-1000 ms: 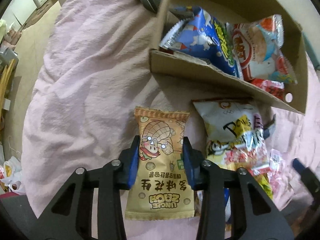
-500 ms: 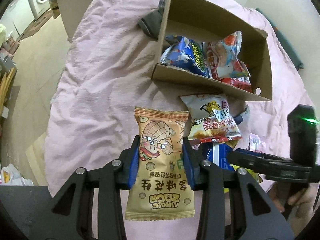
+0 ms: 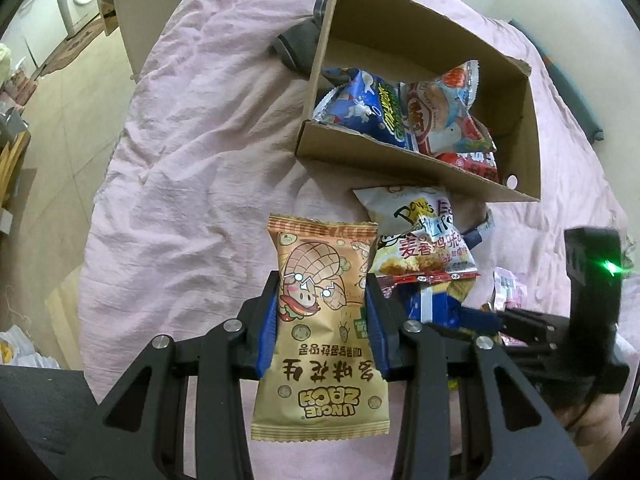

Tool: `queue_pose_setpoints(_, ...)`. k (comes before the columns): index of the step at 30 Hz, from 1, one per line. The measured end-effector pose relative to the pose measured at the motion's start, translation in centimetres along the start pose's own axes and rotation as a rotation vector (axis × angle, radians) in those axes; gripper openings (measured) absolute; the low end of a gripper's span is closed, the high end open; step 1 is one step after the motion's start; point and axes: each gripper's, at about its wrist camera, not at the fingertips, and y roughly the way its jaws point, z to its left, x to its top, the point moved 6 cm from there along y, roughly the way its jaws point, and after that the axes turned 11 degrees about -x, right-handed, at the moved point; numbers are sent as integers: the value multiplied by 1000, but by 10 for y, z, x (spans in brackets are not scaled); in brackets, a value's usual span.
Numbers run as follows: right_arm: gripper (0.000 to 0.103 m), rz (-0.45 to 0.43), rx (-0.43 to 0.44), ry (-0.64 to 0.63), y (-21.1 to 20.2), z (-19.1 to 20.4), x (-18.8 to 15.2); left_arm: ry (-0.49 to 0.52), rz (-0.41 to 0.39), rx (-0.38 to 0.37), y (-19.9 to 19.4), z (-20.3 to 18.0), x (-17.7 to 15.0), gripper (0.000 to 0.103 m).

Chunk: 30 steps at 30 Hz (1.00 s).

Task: Organize snacks
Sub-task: 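Grasp the yellow peanut packet with the left tool while the right tool grasps the blue-and-yellow bag, then carry both packets over the box and open both tools to drop them inside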

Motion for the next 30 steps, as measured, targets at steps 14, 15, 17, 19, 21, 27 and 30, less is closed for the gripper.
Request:
queue_pose_setpoints(14,23,-211,113,20,-70,8,-17,-19,-90,-18,-23,6,8,34)
queue_pose_setpoints(15,23,-219,122,28,-75,7,-18,-19,-98,-15,-26,6,8,34)
queue_pose_setpoints(17,23,-218,140,43,-81,3,-20,-18,-115,-11,-31,7,9,34)
queue_pose_setpoints(19,23,-233,143,41,-92,-2,-23,-27,-127,-16,-37,7,11,34)
queue_pose_setpoints(21,23,-257,142,47,-103,-8,-23,-33,-139,-24,-43,5,14,34)
queue_pose_setpoints(27,23,-351,133,95,-132,-28,-5,-22,-193,-52,-61,-8,34,34)
queue_pose_setpoints(30,23,-384,107,136,-142,-44,10,11,-217,-38,-66,-16,50,34)
